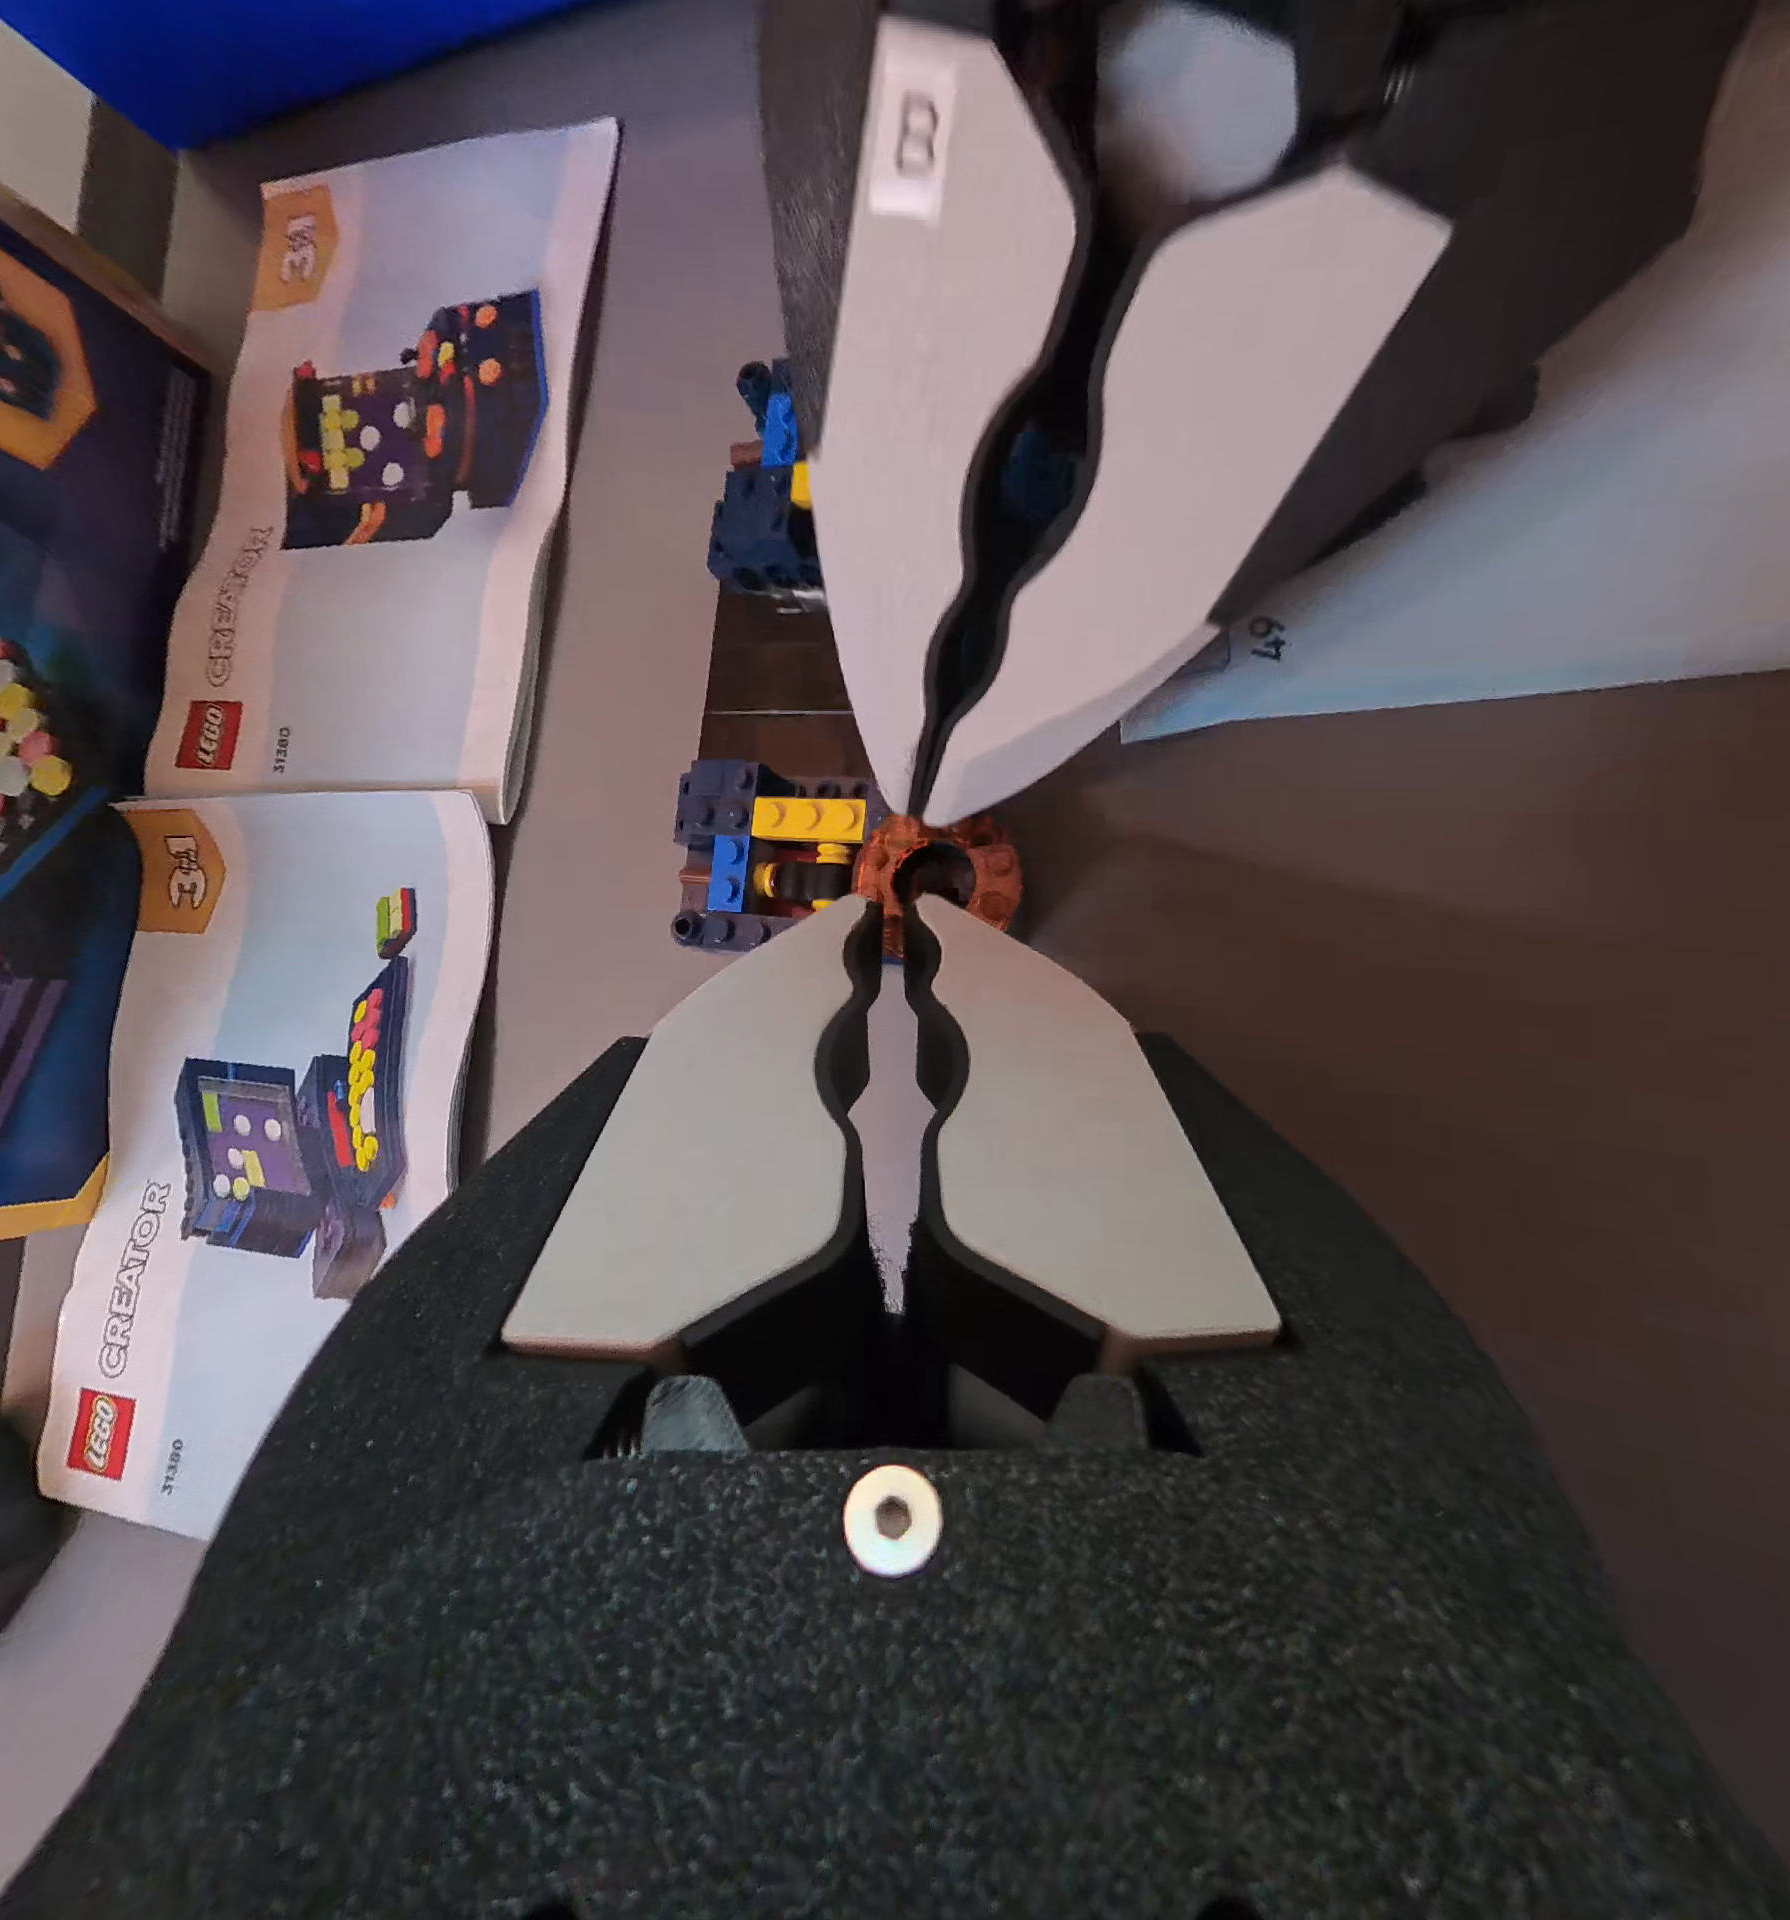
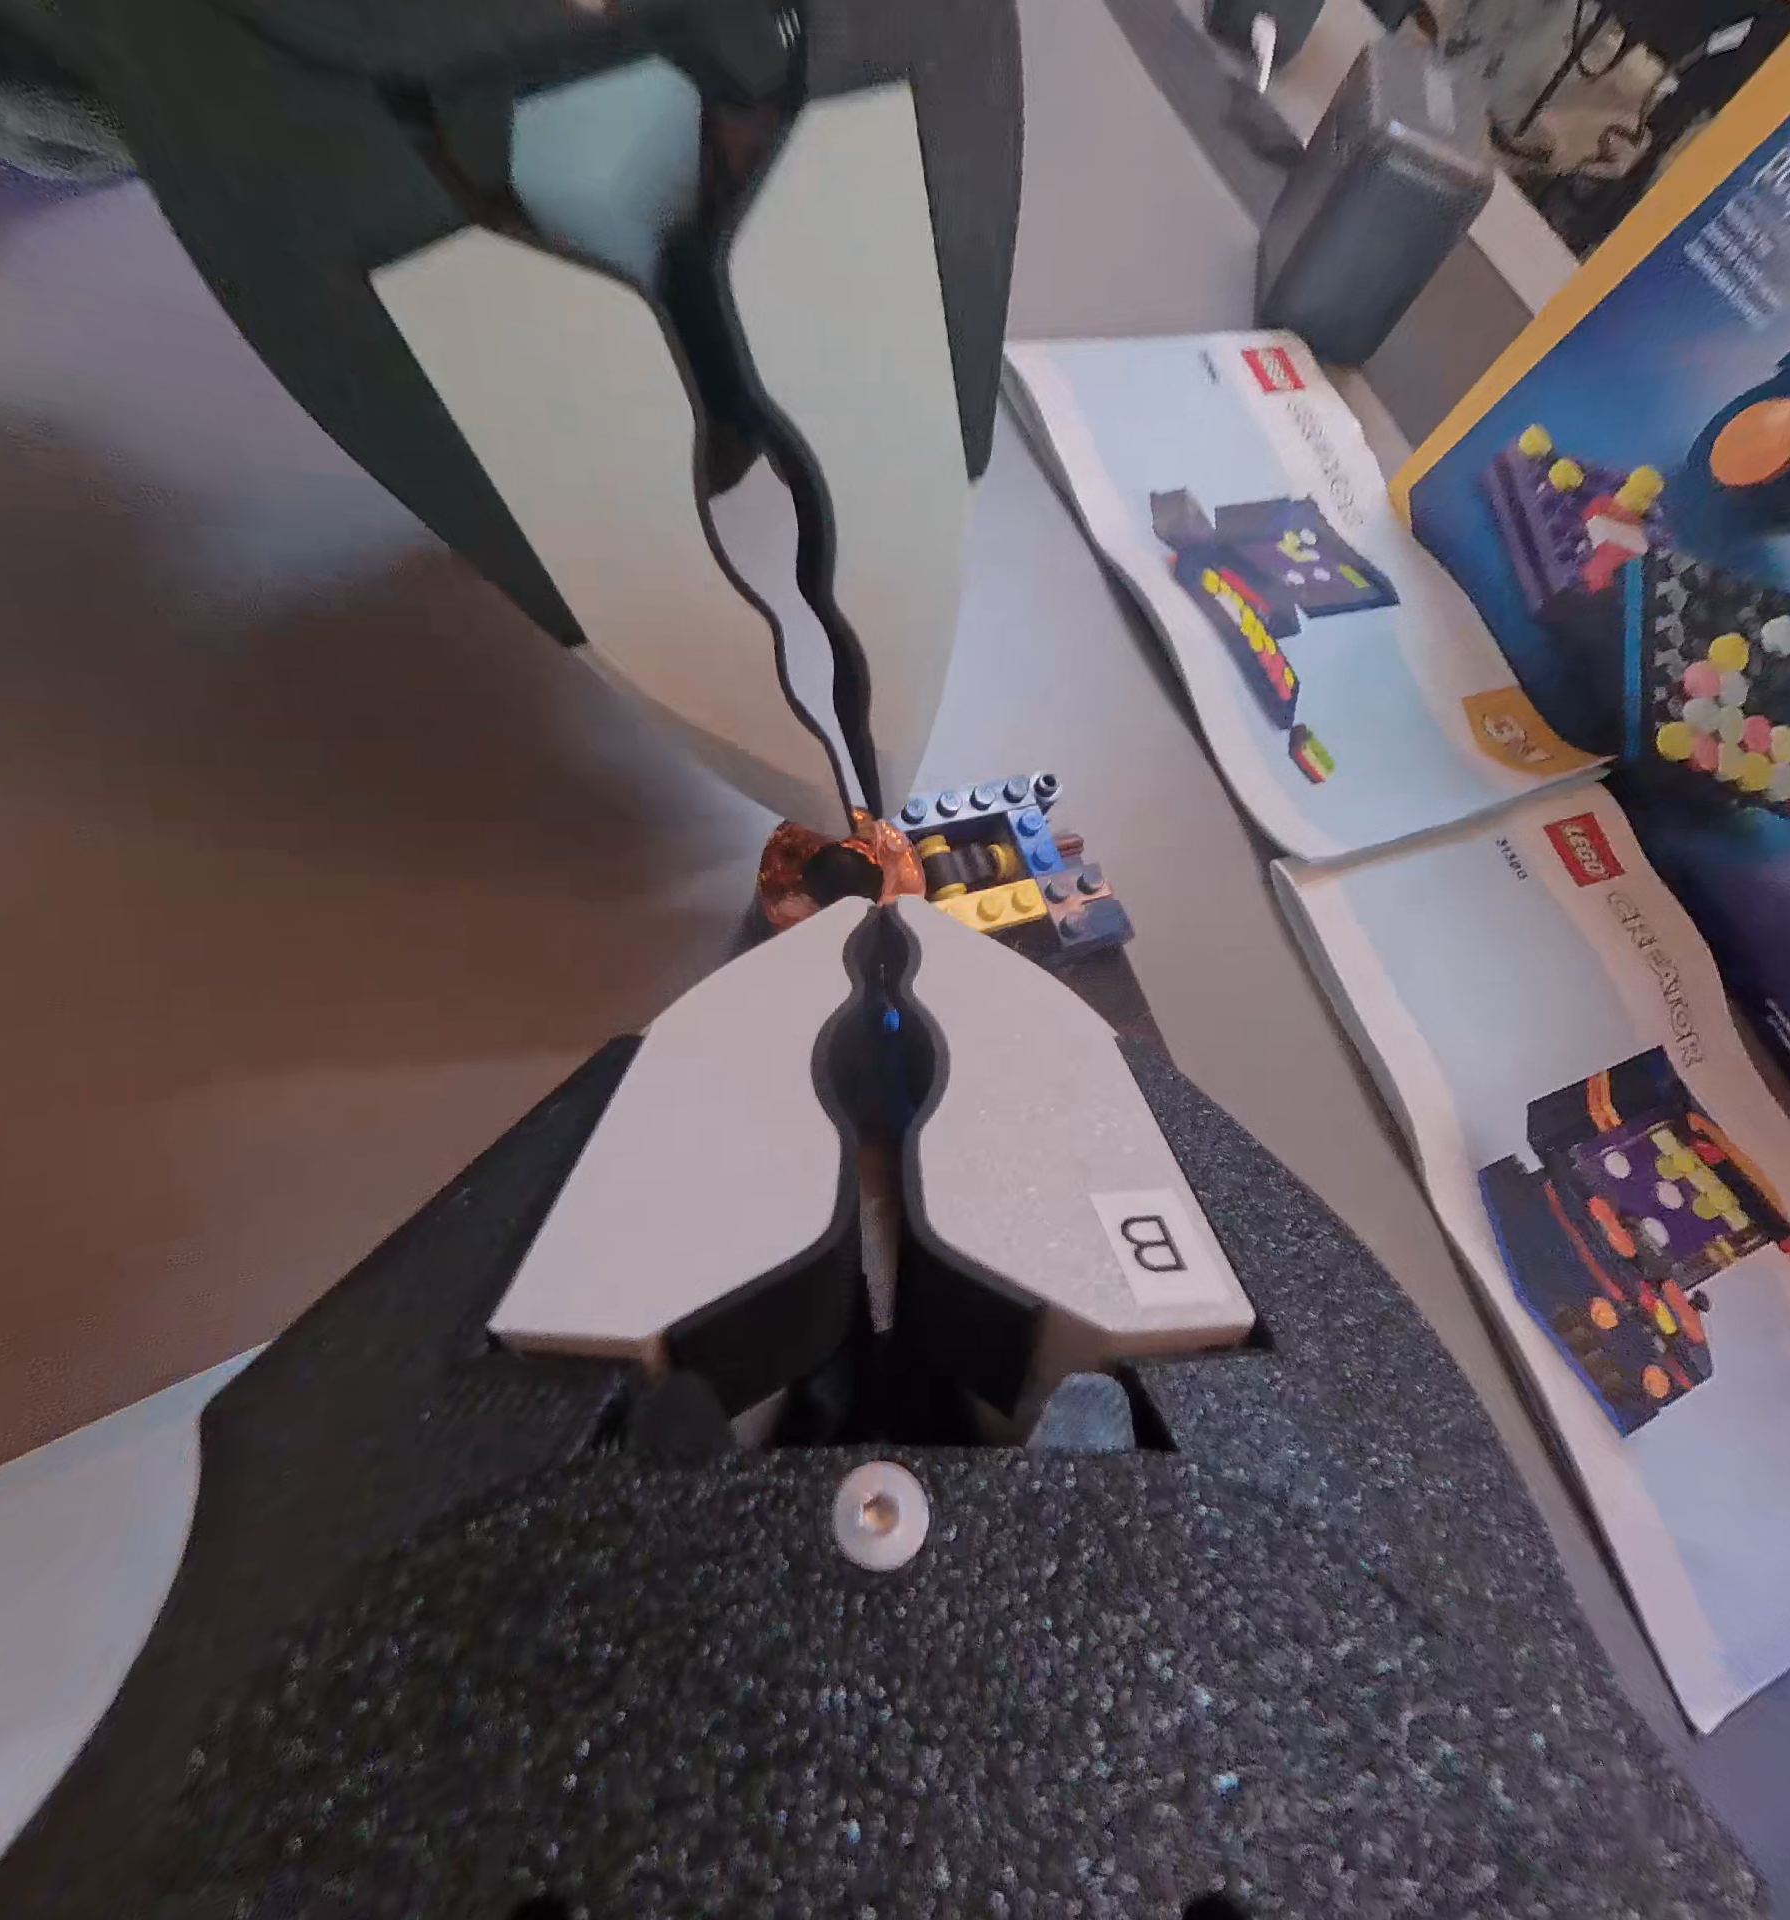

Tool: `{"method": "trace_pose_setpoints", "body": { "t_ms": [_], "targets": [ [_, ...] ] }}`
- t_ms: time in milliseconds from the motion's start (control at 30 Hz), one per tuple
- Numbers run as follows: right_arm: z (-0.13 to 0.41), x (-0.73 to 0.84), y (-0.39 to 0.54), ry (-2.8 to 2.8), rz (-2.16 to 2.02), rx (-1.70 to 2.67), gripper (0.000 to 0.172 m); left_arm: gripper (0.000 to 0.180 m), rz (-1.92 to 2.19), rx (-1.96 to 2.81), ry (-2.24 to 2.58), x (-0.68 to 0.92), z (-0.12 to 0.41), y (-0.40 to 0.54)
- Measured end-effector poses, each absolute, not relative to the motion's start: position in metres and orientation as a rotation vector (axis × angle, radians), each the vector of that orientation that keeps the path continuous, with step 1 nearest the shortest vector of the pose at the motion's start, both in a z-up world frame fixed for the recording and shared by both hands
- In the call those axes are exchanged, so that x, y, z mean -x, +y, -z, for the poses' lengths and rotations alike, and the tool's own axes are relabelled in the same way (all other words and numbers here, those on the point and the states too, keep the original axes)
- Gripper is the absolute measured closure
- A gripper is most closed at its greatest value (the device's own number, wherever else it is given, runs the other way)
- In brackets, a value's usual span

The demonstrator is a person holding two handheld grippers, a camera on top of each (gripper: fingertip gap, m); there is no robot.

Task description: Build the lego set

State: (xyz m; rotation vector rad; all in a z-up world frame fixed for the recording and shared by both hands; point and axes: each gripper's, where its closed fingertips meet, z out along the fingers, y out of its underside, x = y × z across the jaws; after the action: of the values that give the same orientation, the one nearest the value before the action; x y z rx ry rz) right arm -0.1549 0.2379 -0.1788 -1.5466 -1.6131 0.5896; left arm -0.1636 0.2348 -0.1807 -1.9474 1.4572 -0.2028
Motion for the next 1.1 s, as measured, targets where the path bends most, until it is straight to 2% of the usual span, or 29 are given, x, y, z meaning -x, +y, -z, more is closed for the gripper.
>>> {"method": "trace_pose_setpoints", "body": {
  "t_ms": [500,767,800,933,1100],
  "targets": [
    [0.182,0.157,0.239,-1.563,-0.521,1.537,0.171,0.180,0.328,1.974,1.205,0.162,0.186,0.235],
    [0.183,0.159,0.236,-1.644,-0.584,1.619,0.172,0.180,0.181,1.982,1.243,0.161,0.184,0.233],
    [0.178,0.160,0.236,-1.637,-0.636,1.639,0.172,0.174,0.170,1.964,1.180,0.163,0.178,0.237],
    [0.157,0.160,0.247,-1.624,-0.704,1.649,0.172,0.167,0.275,1.871,1.056,0.164,0.149,0.227],
    [0.173,0.172,0.247,-1.731,-0.736,1.696,0.172,0.163,0.242,1.925,1.070,0.162,0.173,0.226]
  ]
}}
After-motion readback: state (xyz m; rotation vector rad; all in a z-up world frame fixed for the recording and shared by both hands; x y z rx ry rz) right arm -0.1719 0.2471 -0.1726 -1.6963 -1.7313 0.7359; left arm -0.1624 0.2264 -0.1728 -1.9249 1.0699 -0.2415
